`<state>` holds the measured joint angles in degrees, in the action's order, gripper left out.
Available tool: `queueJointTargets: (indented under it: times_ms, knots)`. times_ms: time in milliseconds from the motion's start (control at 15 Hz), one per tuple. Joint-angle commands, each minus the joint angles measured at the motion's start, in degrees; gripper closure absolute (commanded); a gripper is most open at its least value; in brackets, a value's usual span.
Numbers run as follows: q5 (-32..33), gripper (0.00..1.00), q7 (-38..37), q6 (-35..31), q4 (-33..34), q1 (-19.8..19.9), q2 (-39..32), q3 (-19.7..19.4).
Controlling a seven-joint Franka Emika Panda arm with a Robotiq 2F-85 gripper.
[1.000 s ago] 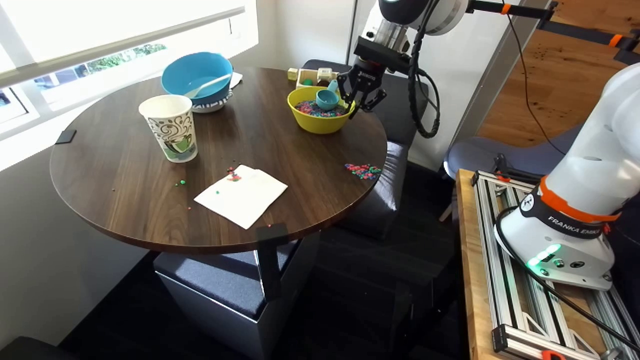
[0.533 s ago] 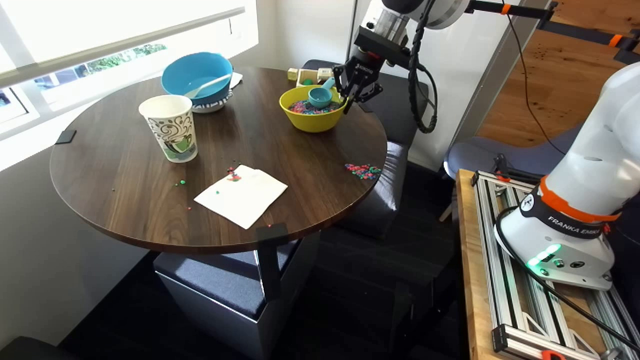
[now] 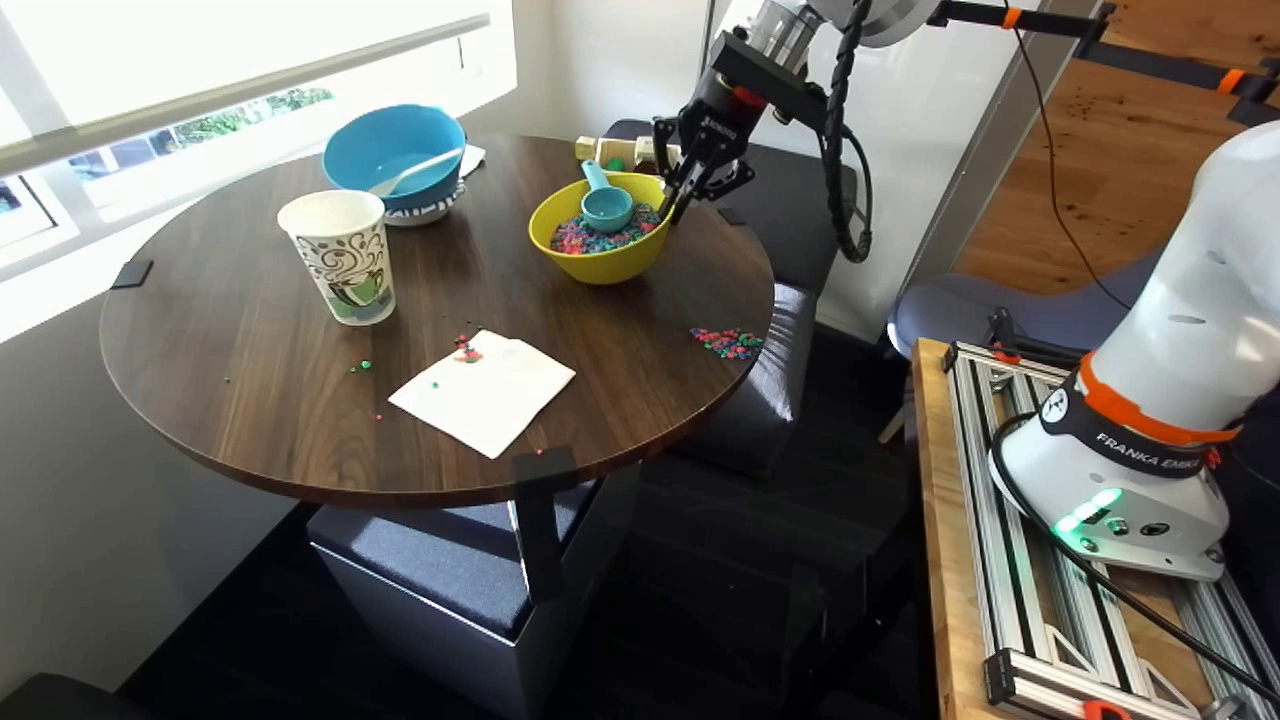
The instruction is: Move the yellow bowl to the left side of the table
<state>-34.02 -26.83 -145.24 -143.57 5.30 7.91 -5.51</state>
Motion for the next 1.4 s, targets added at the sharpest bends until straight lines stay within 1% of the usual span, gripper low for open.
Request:
queueJointTargets:
  times_ms: [0, 267, 467, 800, 1000, 1067, 1200, 1267, 1333]
  knots:
    - [-4.98, 0.97, 3.28, 3.22, -0.01, -1.25, 2.15, -0.04]
    - [-8.96, 0.97, 5.29, 4.67, 0.39, -2.32, 1.77, 0.68]
    - [-10.73, 0.97, 4.39, 3.84, 1.0, -3.5, 0.82, 2.28]
    - [-13.19, 0.97, 2.06, -0.54, 4.42, -6.15, -3.6, 6.02]
    - [-12.42, 0.97, -0.53, -3.43, 6.97, -6.94, -6.92, 7.34]
    - [-10.55, 0.97, -2.09, -4.33, 7.52, -6.85, -7.89, 7.5]
    - [-9.27, 0.97, -2.57, -6.58, 7.85, -6.6, -9.03, 7.2]
    - [-6.91, 0.97, -3.54, -7.43, 7.57, -6.23, -9.39, 6.74]
    - [-3.93, 0.63, -4.27, -7.99, 6.99, -5.76, -9.44, 6.12]
